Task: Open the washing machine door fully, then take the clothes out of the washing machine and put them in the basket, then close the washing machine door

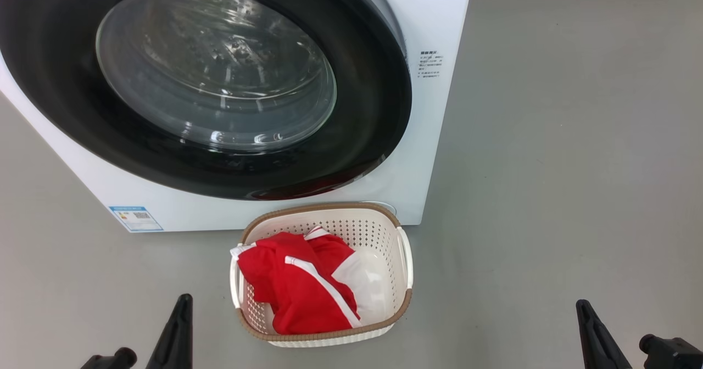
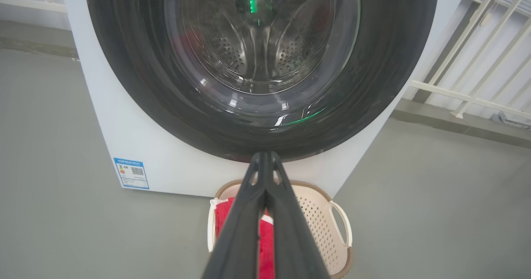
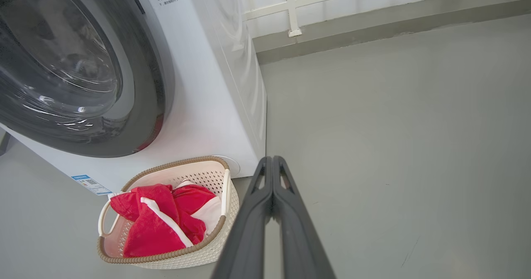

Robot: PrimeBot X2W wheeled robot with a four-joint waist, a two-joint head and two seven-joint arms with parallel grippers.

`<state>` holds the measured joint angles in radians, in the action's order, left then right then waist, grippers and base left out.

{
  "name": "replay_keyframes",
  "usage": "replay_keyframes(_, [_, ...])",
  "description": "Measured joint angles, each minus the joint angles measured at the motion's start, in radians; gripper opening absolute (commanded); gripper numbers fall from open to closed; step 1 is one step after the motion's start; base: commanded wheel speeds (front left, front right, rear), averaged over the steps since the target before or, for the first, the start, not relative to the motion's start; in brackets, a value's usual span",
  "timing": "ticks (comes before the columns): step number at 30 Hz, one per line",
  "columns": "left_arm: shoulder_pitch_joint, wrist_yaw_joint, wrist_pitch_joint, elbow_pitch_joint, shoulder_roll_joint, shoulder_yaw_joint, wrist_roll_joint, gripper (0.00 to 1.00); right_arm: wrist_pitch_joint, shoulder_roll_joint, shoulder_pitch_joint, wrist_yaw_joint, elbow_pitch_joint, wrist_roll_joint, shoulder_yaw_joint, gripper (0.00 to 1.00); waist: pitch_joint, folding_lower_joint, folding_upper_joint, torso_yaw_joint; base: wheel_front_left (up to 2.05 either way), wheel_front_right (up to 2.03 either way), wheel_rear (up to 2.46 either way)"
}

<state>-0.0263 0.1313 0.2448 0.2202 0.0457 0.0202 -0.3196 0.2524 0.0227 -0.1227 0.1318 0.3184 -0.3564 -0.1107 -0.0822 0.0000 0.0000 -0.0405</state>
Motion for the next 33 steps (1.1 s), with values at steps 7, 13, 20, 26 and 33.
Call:
replay_keyframes(7, [0.0, 0.0, -0.016, 0.004, 0.001, 0.0, -0.072, 0.0, -0.017, 0.0, 0.0, 0.0, 0.001, -0.067, 0.0, 0.0, 0.007, 0.0006, 0.0, 0.003, 0.0, 0.0, 0.0])
replay_keyframes(13, [0.0, 0.0, -0.032, 0.007, 0.001, 0.0, -0.136, 0.0, -0.034, 0.0, 0.001, 0.0, 0.0, -0.127, 0.0, 0.0, 0.009, 0.0002, 0.0, 0.004, 0.0, 0.0, 0.0])
replay_keyframes(20, [0.0, 0.0, -0.051, 0.009, 0.002, 0.0, -0.209, 0.0, -0.056, 0.001, 0.004, 0.0, -0.001, -0.201, 0.0, 0.0, 0.013, 0.0001, 0.0, 0.007, 0.0, 0.0, 0.0])
replay_keyframes(26, [0.004, 0.0, -0.067, 0.011, 0.002, 0.001, -0.272, 0.0, -0.07, 0.002, 0.011, 0.0, -0.003, -0.26, -0.001, 0.0, 0.017, 0.0001, 0.0, 0.009, 0.0, 0.0, 0.0])
replay_keyframes(33, [0.006, 0.0, -0.084, 0.013, 0.002, 0.002, -0.344, 0.0, -0.092, 0.002, 0.027, 0.0, -0.008, -0.33, -0.001, 0.0, 0.021, 0.0001, 0.0, 0.011, 0.0, 0.0, 0.0])
